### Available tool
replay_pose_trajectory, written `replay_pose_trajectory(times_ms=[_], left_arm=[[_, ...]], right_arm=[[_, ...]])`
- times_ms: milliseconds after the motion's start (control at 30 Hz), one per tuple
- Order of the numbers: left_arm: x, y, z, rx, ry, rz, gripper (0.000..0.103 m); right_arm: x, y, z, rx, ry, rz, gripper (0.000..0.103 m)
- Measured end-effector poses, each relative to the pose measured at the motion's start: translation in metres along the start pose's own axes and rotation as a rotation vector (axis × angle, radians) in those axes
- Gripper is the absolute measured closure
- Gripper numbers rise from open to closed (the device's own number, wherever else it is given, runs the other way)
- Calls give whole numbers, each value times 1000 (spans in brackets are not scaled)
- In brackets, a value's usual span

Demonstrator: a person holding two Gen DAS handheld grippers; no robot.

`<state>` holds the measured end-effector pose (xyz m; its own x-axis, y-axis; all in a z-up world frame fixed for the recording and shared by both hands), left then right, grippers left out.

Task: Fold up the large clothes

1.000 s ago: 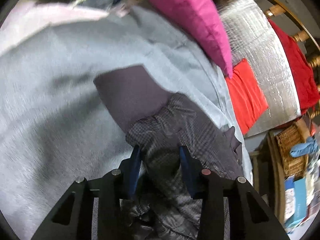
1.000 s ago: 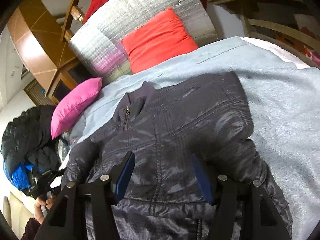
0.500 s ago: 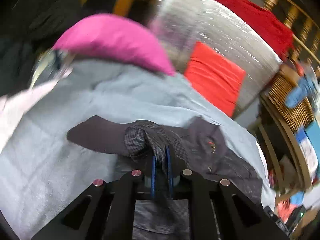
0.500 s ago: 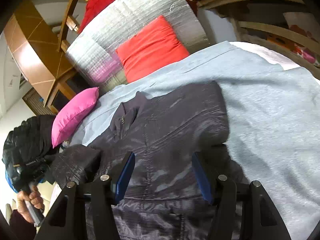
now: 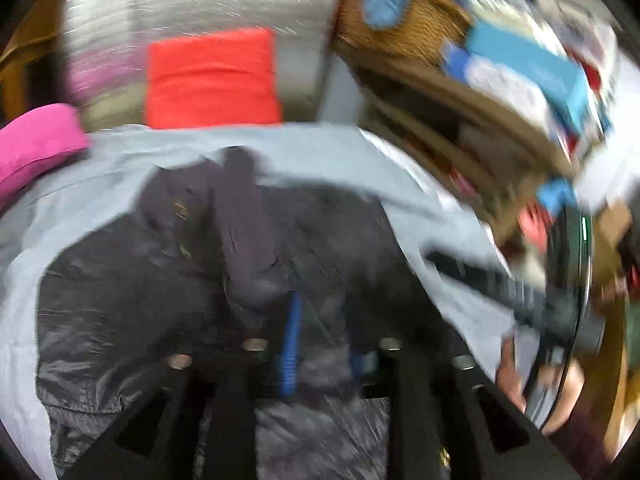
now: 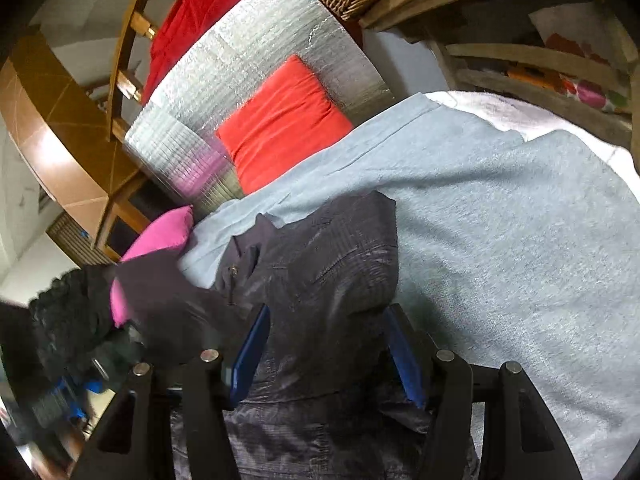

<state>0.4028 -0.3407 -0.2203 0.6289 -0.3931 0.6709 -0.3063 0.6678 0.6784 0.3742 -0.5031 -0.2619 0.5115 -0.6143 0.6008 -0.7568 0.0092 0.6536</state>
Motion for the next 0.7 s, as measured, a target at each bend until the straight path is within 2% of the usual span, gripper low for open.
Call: replay_pose_trajectory(times_ms=[67, 200, 300, 467, 600, 700], left_arm=[[-14, 5, 3, 24, -34, 5, 36], [-37, 44, -17, 32, -2, 66, 36], [-48, 80, -55, 111, 66, 130, 34], [-75, 126, -128, 240, 274, 207, 34], [-90, 146, -170, 358, 341, 244, 34], [-98, 153, -187, 397, 363, 278, 34]], right_arm=[[0, 2, 3, 28, -29, -11, 40], [-5, 2, -5, 52, -14, -35, 40], [-14, -1, -18, 77, 13, -80, 40], [-26, -13, -19, 97, -50, -165, 39], [-31, -14, -15, 167, -147, -211, 39], [-30, -7, -7, 229, -218, -220, 39]])
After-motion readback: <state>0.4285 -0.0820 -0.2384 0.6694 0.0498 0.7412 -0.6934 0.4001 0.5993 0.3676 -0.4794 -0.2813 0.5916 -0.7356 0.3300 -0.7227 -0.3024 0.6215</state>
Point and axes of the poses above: each gripper's, at about its wrist camera, not at the fingertips, and y roughly against the way its jaws point, z to its right, x to its top, the point moved 8 cm from there along -y, roughly the way its jaws point, and after that the axes turned 12 degrees about -x, right-handed, at the moved point
